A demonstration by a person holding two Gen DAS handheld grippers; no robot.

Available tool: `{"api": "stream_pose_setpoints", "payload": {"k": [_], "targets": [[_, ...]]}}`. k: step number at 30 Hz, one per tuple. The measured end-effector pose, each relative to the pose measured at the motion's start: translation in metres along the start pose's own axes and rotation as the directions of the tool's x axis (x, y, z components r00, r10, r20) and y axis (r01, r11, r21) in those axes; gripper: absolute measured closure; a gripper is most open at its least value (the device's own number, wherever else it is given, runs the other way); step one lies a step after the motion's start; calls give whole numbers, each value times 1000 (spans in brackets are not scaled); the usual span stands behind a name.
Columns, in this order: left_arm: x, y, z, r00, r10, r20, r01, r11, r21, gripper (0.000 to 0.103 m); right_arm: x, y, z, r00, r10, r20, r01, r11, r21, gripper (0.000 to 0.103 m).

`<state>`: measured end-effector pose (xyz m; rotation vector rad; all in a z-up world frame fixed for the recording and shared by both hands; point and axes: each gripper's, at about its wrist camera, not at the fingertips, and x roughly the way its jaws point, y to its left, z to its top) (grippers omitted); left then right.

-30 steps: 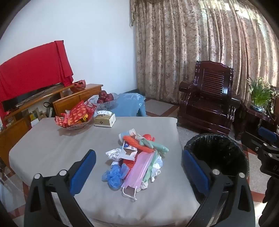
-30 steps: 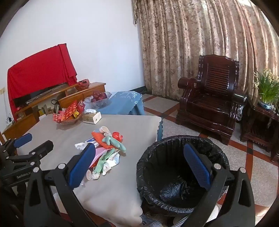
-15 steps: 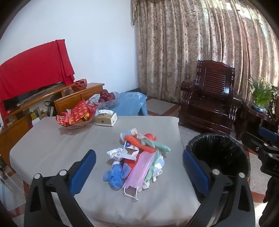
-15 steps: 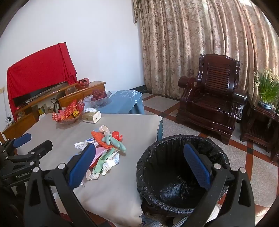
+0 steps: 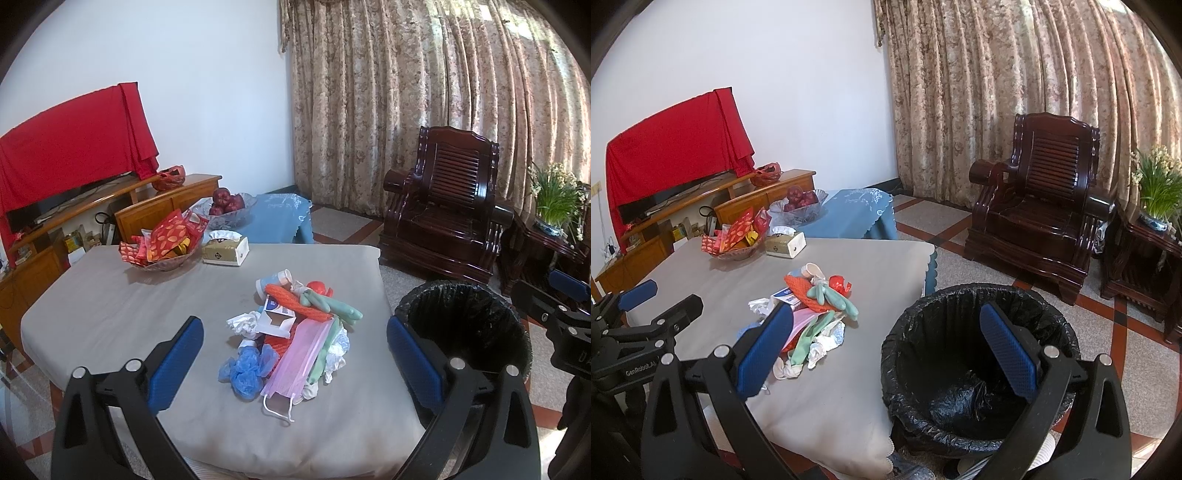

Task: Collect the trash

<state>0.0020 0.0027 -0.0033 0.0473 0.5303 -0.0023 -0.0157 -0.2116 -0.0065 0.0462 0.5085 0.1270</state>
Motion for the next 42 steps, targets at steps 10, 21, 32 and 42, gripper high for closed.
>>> {"api": "stream_pose_setpoints", "payload": {"k": [10,21,32,42], "targets": [[0,0,0,1000,0,-2,0,1000,1,6,4,1,-3,1000,1,-3,-1,1000,-1,5],[4,2,-2,1000,0,-3,0,1000,0,6,5,1,-4,1000,1,-6,-1,1000,-2,5],[7,2,-4,1000,-1,-6,1,1000,0,6,11,3,-7,1000,1,-9,-1,1000,1,5],[8,2,-4,1000,-1,-9,1,1000,0,6,15,7,-15,1000,2,-11,-2,1000,1,5]]}}
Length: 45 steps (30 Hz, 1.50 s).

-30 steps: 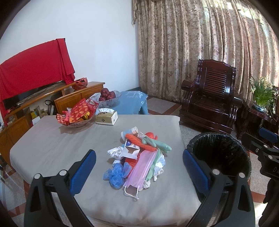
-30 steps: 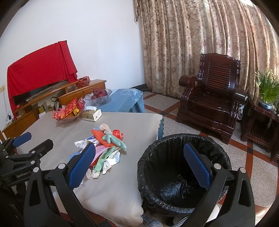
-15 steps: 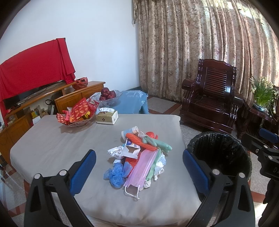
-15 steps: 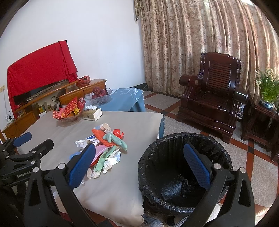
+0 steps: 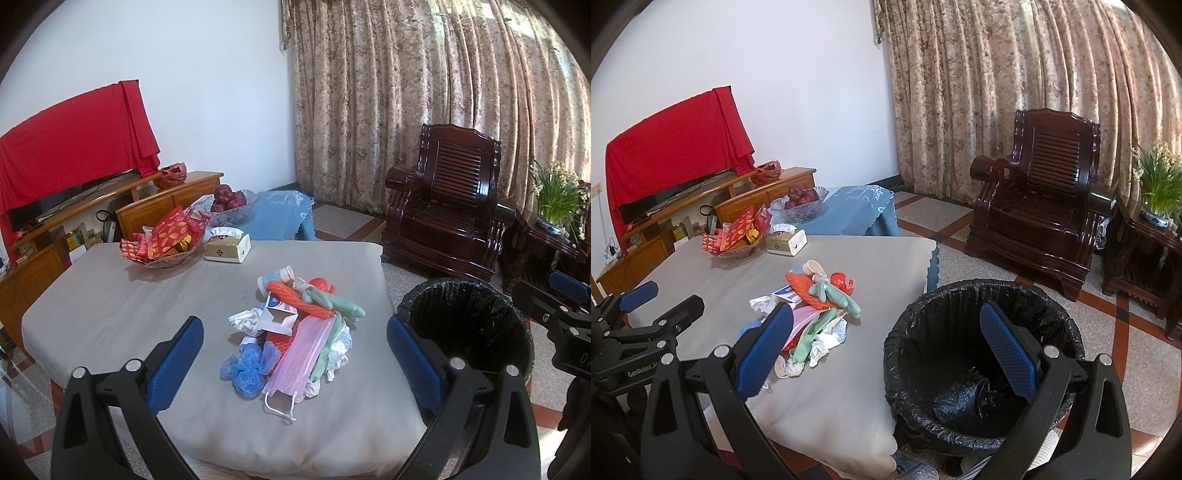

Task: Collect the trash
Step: 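Reach the right tool to the mint-green gloves and close on them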

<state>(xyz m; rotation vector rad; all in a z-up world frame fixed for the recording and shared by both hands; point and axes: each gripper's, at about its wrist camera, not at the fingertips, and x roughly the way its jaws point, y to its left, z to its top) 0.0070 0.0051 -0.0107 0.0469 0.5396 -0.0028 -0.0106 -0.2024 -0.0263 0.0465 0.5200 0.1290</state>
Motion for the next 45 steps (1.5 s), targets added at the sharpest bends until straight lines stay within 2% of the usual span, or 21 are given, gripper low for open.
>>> {"api": "stream_pose_setpoints", "payload": {"k": [20,26,31,34,37,38,41,45], "targets": [[9,11,-19,1000,5,-22,-5,1000,-4,6,19,0,-5,999,21,-28,-21,1000,8,5],[32,33,-18,998,21,-53,-23,999,-46,6,50,1,-5,995,41,-88,-38,999,27,5],[67,68,-28,990,99,-100,-107,991,-77,6,84,10,-5,988,77,-130,-78,997,-1,5],[84,89,-32,990,103,-101,-115,986,-120,6,109,18,-4,984,101,-148,-105,994,-16,5],[107,101,-32,984,117,-132,-133,984,-120,7,133,24,-3,980,116,-161,-120,992,-21,5],[112,104,-32,983,122,-139,-138,984,-113,9,140,26,-2,979,121,-165,-126,992,-19,7],[135,108,-34,977,130,-167,-146,986,-85,16,167,33,0,974,126,-186,-133,991,-28,25],[162,111,-37,970,129,-205,-145,987,-67,20,201,45,2,964,145,-223,-158,986,-42,28]]}}
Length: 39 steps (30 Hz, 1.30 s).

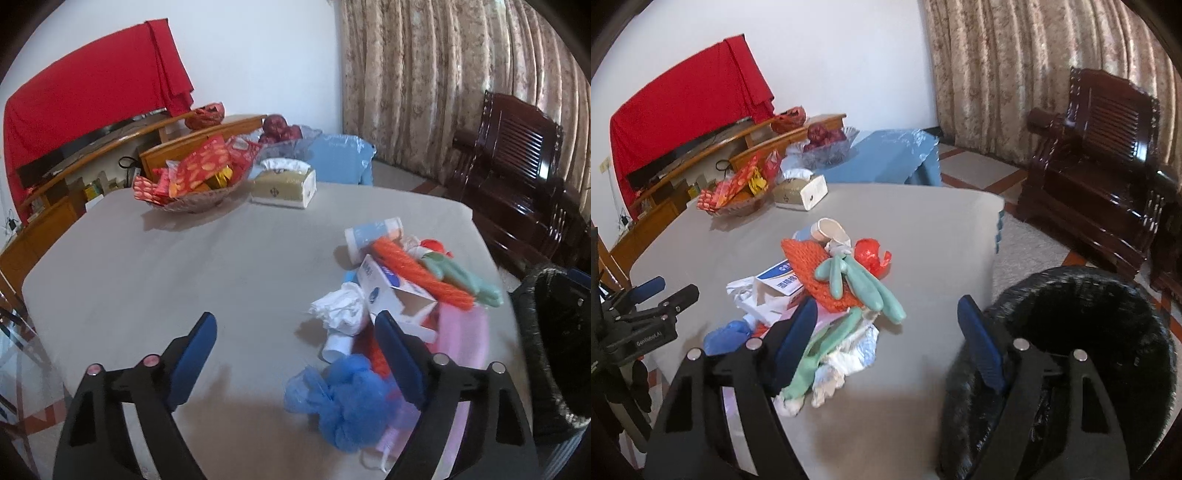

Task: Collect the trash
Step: 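Reach the right tool to the mint-green gloves and close on them, then lift the green gloves with the right tool while the left tool grasps the orange mesh net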

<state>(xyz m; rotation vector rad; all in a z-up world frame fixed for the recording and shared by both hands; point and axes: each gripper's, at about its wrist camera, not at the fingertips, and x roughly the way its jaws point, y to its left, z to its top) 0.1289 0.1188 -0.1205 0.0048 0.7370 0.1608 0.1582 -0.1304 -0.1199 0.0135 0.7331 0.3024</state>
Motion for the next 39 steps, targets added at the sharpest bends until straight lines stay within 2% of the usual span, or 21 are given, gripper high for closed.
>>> {"api": "stream_pose_setpoints", "payload": {"k": [5,9,12,17,23,26,30,32,36,39], "targets": [[20,1,4,1000,-6,-10,6,1000,-12,21,35,18,11,998,45,-37,-47,998,-49,37],[31,2,11,1000,5,-3,-5,1000,-10,27,63,43,15,990,116,-77,-124,987,-101,57],[38,3,14,1000,-4,-7,4,1000,-28,31,78,52,15,985,136,-108,-149,981,-122,65],[44,1,18,1000,-16,3,16,1000,-12,32,84,41,24,992,107,-66,-113,988,-107,65],[63,-9,24,999,-37,-3,37,999,-19,32,113,29,28,988,93,-124,-104,991,-86,60],[70,-12,25,999,-49,-20,49,998,-29,32,124,29,26,979,120,-164,-134,988,-76,61],[66,-17,29,998,-67,-10,67,998,-18,32,124,27,26,971,159,-178,-172,983,-63,85],[63,-22,32,997,-82,-1,82,997,-10,32,120,23,27,968,185,-171,-196,980,-47,93],[62,-32,37,994,-109,-2,109,994,-1,32,102,16,32,972,199,-128,-206,978,-37,99],[62,-39,39,993,-117,-4,117,993,4,32,85,10,36,972,220,-82,-222,975,-20,100]]}}
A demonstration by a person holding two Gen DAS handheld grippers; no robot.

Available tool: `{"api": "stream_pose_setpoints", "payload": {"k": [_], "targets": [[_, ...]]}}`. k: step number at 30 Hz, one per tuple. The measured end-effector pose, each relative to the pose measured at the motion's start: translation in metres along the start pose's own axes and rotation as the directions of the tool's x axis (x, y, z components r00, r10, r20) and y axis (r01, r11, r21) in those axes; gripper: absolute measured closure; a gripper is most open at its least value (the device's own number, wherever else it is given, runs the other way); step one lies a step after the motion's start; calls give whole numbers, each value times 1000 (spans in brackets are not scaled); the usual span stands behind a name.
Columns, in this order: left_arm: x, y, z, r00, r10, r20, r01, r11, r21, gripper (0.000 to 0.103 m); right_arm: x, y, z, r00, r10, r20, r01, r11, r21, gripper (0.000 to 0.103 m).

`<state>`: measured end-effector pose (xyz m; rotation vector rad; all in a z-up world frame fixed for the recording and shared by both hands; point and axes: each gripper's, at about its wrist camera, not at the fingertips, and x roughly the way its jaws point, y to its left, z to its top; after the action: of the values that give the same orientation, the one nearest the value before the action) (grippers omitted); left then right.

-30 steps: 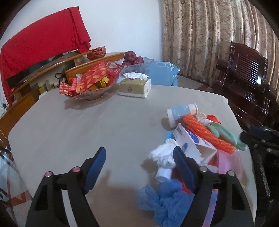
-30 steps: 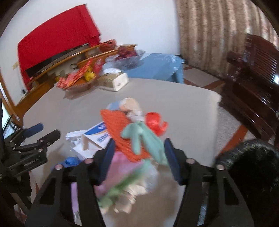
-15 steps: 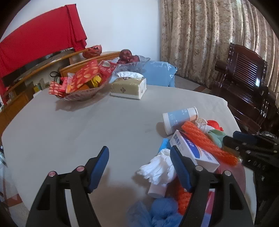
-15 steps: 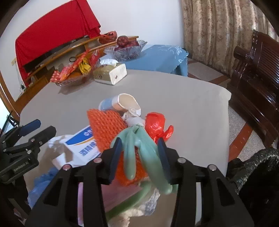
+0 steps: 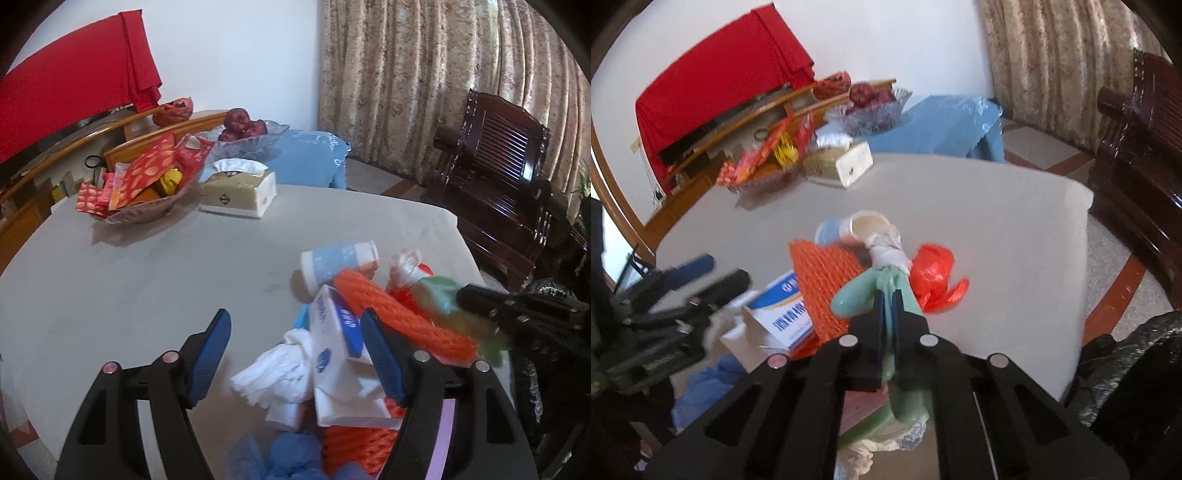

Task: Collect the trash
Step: 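Lift the green gloves with the right tool while the left tool grasps the orange mesh net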

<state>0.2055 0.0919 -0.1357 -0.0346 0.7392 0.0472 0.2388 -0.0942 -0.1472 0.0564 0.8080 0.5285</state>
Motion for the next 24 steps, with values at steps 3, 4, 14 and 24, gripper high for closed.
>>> {"api": "stream_pose_setpoints", "payload": {"k": [3,4,14,24], "targets": [[-2,-9,2,1000,-25,-2,25,1000,2,32,-18,-1,0,999,12,38,-13,1000,6,100],[-2,-11,1,999,-32,-1,32,999,6,32,-23,-2,0,999,6,47,-6,1000,5,100],[9,-48,1,997,-76,-30,77,996,54,36,-29,-15,-14,1000,-4,5,4,1000,11,94],[11,-40,-8,998,-36,-56,39,998,58,36,-5,-32,-44,992,-70,-107,78,994,72,55]]}}
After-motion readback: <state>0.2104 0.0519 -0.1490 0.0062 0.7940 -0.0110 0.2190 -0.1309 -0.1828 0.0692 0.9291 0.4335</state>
